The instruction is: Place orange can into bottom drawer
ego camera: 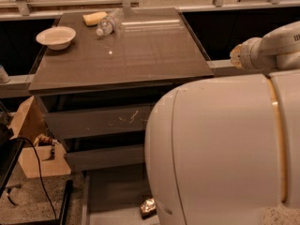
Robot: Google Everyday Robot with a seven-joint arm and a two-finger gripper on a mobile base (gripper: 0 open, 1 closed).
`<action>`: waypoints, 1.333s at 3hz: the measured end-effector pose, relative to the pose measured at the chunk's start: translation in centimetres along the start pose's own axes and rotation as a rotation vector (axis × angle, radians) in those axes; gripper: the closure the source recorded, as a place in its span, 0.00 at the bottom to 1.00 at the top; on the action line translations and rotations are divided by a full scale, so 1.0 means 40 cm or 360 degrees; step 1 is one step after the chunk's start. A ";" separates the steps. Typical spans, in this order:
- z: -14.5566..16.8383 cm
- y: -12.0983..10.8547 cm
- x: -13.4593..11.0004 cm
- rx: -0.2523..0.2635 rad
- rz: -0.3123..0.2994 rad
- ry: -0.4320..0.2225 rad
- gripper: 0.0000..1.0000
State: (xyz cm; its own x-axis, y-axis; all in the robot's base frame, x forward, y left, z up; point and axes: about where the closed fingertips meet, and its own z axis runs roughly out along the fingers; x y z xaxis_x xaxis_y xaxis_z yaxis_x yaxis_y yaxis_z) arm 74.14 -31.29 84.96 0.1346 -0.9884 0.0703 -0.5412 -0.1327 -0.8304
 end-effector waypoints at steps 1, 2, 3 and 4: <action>0.000 0.000 0.000 0.0000 0.0000 0.0000 0.73; 0.000 0.000 0.000 0.0000 0.0000 0.0000 0.50; 0.000 0.000 0.000 0.0000 0.0000 0.0000 0.28; 0.000 0.000 0.000 0.0000 0.0000 0.0000 0.04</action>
Offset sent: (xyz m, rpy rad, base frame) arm 0.0000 0.0000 0.0000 0.0000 0.0000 0.0000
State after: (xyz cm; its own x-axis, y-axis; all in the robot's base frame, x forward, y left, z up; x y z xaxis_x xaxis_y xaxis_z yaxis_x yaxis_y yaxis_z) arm 74.14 -31.29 84.97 0.1346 -0.9884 0.0702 -0.5411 -0.1327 -0.8304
